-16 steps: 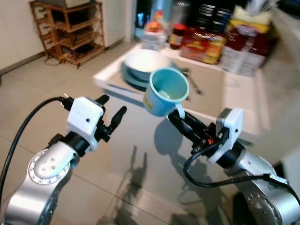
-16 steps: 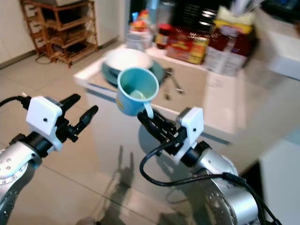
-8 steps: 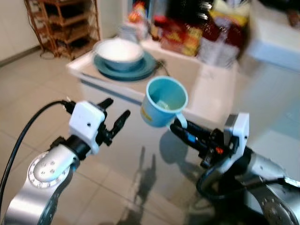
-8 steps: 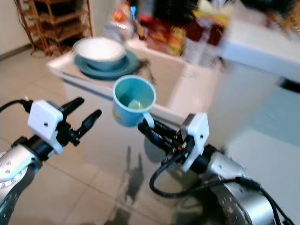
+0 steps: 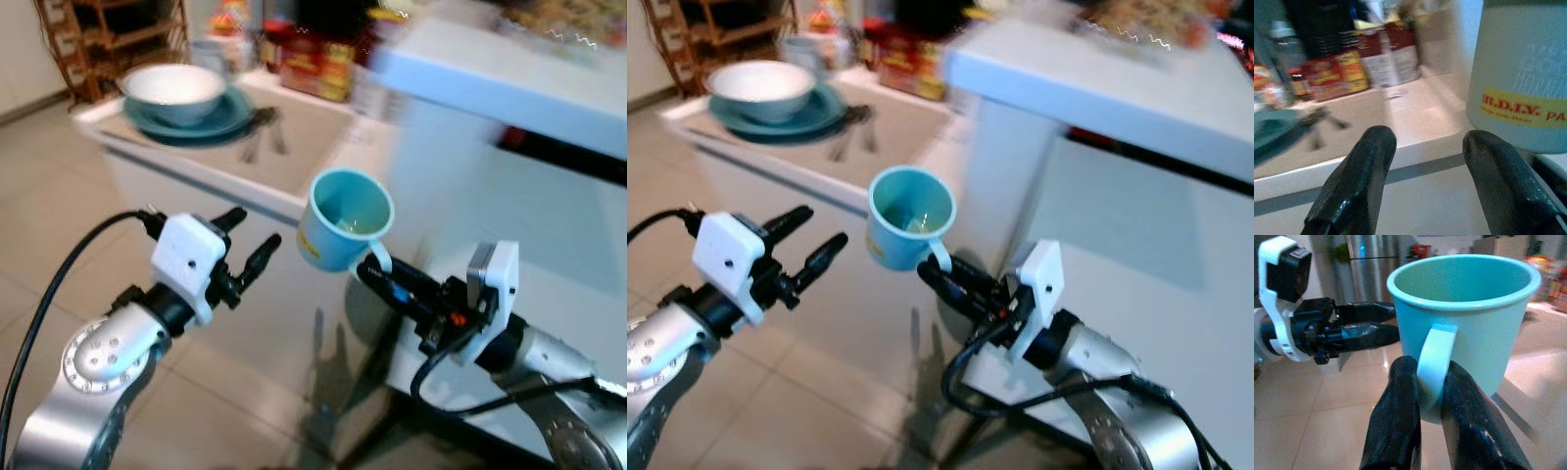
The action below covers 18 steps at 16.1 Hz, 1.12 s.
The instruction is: Setting the table
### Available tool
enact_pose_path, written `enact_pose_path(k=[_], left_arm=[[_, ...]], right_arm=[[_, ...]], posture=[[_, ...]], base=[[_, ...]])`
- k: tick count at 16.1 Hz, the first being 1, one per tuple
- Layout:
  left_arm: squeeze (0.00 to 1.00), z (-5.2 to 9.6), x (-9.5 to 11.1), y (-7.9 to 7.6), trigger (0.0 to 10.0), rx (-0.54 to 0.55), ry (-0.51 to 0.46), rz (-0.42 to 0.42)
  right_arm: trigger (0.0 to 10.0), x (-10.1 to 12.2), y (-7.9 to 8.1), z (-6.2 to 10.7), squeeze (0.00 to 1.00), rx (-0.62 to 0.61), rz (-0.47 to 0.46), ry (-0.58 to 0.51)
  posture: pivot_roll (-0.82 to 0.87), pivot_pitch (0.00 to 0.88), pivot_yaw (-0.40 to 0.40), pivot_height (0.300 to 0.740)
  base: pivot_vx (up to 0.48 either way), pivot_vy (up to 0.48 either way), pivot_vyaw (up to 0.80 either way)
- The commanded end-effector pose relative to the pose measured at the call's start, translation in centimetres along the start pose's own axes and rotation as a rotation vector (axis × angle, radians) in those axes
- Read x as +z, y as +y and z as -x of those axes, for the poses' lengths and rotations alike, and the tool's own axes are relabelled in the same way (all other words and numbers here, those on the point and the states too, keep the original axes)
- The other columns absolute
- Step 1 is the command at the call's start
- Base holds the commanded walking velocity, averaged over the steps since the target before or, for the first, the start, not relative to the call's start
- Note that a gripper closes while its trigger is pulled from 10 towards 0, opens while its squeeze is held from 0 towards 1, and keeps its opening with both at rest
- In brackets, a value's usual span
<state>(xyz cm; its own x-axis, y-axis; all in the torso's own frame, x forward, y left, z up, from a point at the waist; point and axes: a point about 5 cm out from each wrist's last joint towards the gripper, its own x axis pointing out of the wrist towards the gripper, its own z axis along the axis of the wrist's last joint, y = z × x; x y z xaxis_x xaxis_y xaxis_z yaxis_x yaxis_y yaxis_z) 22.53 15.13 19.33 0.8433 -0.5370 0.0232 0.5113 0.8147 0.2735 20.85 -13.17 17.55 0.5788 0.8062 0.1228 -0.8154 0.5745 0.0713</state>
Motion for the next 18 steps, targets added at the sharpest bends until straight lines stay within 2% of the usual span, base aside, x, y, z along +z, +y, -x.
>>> enact_pose_path(k=[1, 6, 14, 18], left_arm=[[0.00, -0.4, 0.4, -0.3, 10.0, -0.018, -0.020, -0.005], [0.00, -0.9, 0.4, 0.2, 10.0, 0.034, -0.022, -0.007], [0.00, -1.2, 0.5, -0.4, 10.0, 0.006, -0.029, 0.000], [0.00, -1.1, 0.4, -0.5, 10.0, -0.005, -0.031, 0.006]], right_arm=[[10.0, 0.6, -0.7, 0.4, 0.00, -0.025, 0.017, -0.009], [10.0, 0.5, -1.1, 0.4, 0.00, -0.068, 0.007, -0.008], [10.0, 0.4, -1.1, 1.0, 0.00, -0.073, 0.005, 0.010], [10.0, 0.5, -1.4, 1.4, 0.00, -0.095, -0.012, 0.015]], posture=[[0.04, 0.045, -0.048, 0.740], [0.03, 0.047, -0.046, 0.740], [0.02, 0.038, -0.042, 0.740], [0.01, 0.032, -0.039, 0.740]], base=[[0.000, -0.480, 0.00], [0.000, -0.480, 0.00], [0.000, -0.480, 0.00], [0.000, -0.480, -0.71]])
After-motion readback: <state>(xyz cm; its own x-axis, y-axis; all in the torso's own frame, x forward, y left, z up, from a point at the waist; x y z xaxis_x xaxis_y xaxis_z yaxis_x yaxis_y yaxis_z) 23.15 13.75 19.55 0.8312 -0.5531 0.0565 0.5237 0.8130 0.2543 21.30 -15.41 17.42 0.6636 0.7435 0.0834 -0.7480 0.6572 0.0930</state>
